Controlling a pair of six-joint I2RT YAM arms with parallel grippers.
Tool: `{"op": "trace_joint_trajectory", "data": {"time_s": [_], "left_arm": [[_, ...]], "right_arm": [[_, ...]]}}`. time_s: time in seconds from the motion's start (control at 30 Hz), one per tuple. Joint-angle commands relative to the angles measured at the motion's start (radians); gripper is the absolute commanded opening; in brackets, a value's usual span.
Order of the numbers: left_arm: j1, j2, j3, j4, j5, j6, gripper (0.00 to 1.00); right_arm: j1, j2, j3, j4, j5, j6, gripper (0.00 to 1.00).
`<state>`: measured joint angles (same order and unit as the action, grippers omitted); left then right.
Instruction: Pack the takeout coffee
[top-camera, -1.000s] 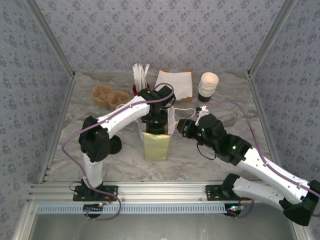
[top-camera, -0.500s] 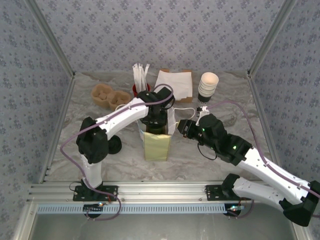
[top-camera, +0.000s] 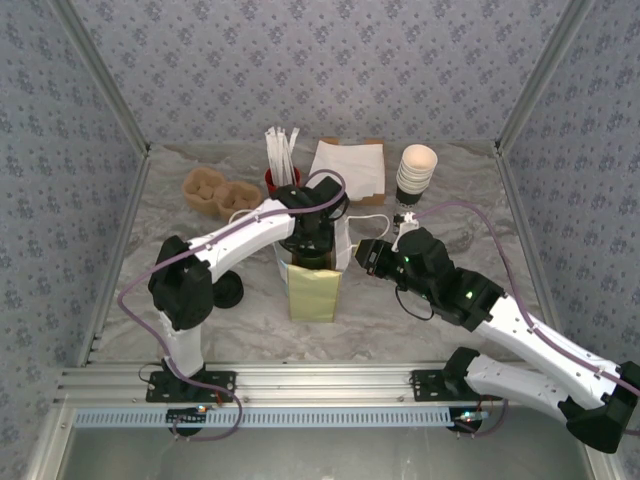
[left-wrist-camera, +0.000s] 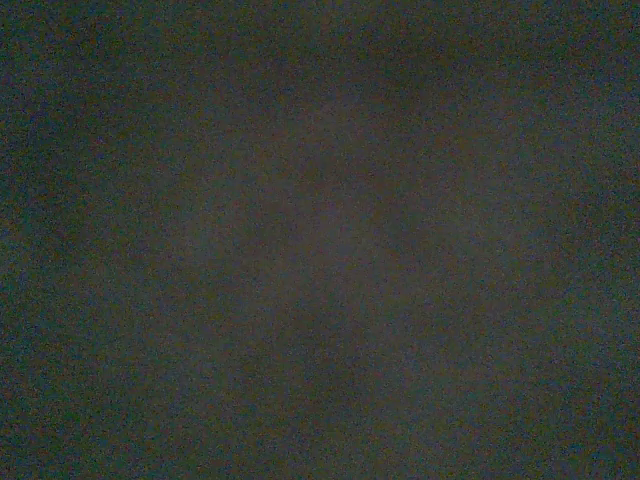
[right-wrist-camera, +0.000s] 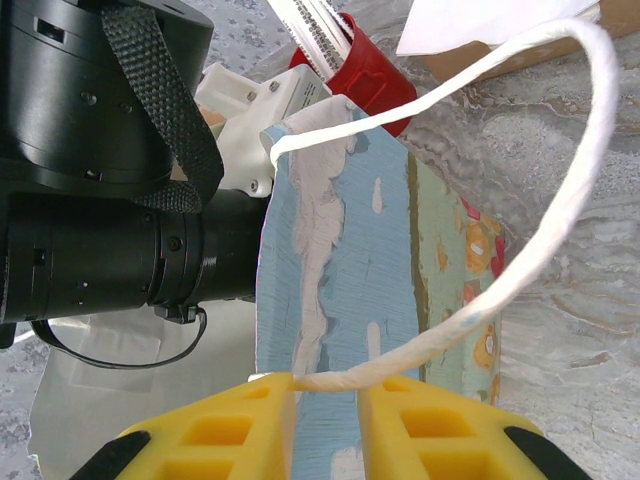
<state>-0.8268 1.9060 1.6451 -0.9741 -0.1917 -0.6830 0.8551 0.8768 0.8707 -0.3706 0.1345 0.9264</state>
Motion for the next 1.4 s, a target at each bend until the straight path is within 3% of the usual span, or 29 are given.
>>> {"op": "trace_joint_trajectory", "data": {"time_s": [0.0,0.33,0.67,0.9,1.37], "left_arm": [[-0.01,0.132,-0.1,-0.021,0.097,-0.025,0.51],[-0.012,0.128,-0.132,0.0,0.103,-0.031,0.51],[-0.012,0.061,-0.014,-0.093,0.075,-0.007,0.53],[-0.012,0.025,0.064,-0.155,0.054,0.005,0.71],[-0.023,-0.022,0.164,-0.219,0.05,0.037,0.89]], "right_arm": [[-0.007,-0.012,0.021,-0.01,0.004,-0.009,0.26],[-0.007,-0.011,0.013,-0.009,0.004,-0.006,0.26],[-0.008,-0.01,0.017,-0.007,0.003,-0.009,0.26],[-0.01,-0.012,0.015,-0.009,0.0,-0.009,0.26],[-0.011,-0.013,0.005,-0.013,0.001,-0.007,0.26]]}}
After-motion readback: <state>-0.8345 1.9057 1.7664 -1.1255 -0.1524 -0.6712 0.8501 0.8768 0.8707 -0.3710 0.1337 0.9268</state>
